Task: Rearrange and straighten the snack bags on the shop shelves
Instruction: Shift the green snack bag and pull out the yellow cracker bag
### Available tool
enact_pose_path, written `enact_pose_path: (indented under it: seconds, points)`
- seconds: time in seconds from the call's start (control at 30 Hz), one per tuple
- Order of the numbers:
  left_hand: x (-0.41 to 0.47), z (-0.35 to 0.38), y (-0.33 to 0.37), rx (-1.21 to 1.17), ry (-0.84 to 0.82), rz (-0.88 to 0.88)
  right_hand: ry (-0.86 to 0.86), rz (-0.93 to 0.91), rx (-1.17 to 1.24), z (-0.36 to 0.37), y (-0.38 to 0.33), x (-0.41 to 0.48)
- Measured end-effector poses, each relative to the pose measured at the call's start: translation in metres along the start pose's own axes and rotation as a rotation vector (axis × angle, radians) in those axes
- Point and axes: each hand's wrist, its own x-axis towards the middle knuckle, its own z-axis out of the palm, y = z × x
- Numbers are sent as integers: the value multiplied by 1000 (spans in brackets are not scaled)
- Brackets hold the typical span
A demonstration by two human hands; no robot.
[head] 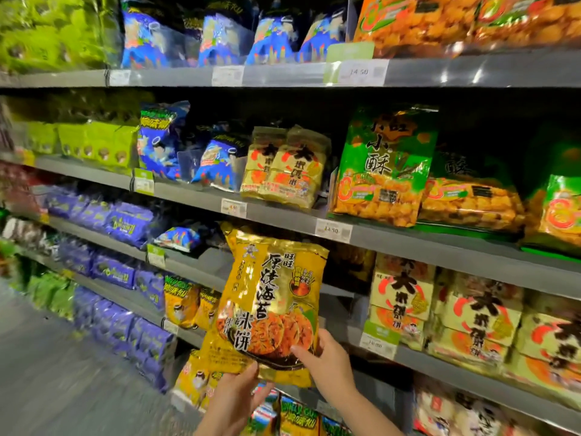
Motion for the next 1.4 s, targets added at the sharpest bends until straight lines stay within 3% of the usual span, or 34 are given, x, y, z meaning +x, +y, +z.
enact_pose_path:
  seconds: [0.13,0.37,0.67,1.03,1.1,1.23,1.4]
  points:
    - [18,-3,-34,281,91,-57,41,52,-95,5,34,3]
    - [53,37,-44,183,48,-287,150,157,-163,-15,62,26]
    - [120,95,-23,395,-146,-284,355,191,-219,-44,52,74]
    - [184,125,-16,281,-164,-228,496,323,-444,-35,46,121]
    - [187,124,-21,311,-207,-223,499,359,-385,-30,52,124]
    - [185,129,-24,206,-277,-218,457,323,-25,-17,71,127]
    - [187,130,-19,138,-271,-220,420,337,-19,-4,70,119]
